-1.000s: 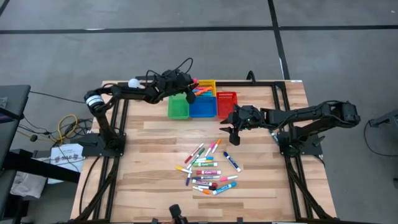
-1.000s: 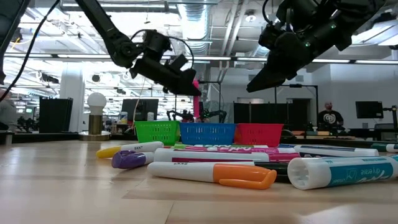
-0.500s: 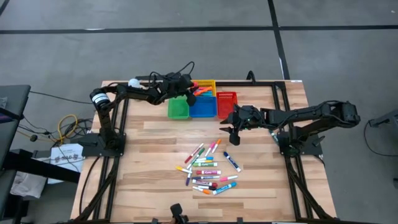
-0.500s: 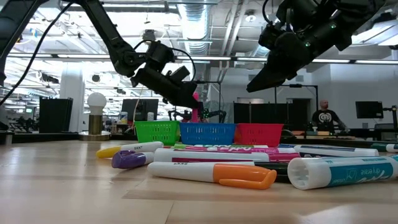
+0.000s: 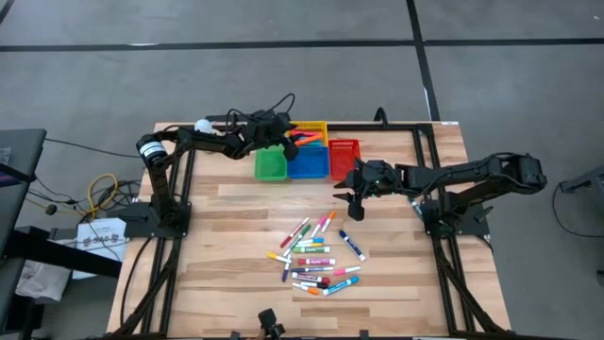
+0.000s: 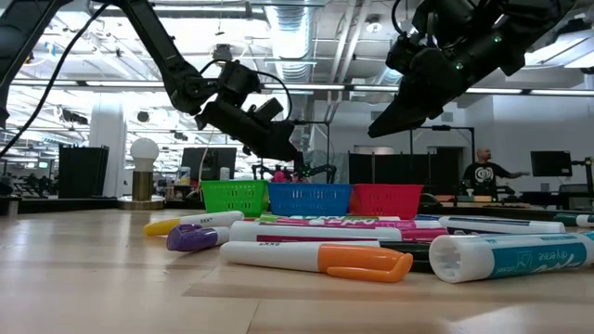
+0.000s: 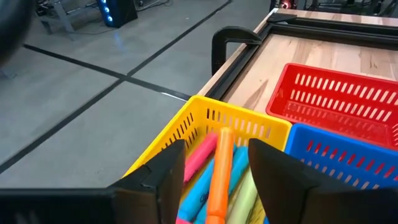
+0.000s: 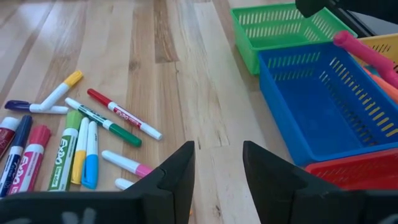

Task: Pick & Place Markers
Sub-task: Put the large pink highlighter pen into the yellow bin

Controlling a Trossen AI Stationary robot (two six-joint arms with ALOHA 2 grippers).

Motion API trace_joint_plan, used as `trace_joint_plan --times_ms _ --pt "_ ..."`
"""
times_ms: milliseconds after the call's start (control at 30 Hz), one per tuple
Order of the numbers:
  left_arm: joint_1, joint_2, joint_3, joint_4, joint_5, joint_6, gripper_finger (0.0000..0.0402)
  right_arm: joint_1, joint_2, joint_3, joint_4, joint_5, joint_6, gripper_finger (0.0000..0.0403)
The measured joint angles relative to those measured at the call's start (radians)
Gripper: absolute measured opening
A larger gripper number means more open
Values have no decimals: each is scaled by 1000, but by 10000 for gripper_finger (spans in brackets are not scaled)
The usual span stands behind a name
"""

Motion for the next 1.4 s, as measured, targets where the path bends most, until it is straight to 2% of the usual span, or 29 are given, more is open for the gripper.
trace_joint_plan --times_ms 300,400,500,633,767,900,1167,1400 --pt "-4 -27 1 -9 0 2 175 0 0 0 -1 0 0 125" --pt "-6 -92 1 -110 0 3 170 0 0 0 -5 0 0 125" --pt "-10 -181 1 -280 -1 6 164 0 0 0 -8 0 0 125" --pt "-34 -278 1 -510 -101 -36 153 0 0 1 -8 0 0 125" --pt "-59 -318 1 -625 -171 -131 140 0 0 1 -4 0 -1 125" --pt "-80 -303 1 -658 -195 -180 128 0 0 0 -4 2 -1 125" --pt "-94 -217 1 -663 -196 -185 101 0 0 0 0 2 -1 125" --pt "-139 -223 2 -646 -194 -156 59 0 0 0 1 2 -3 125"
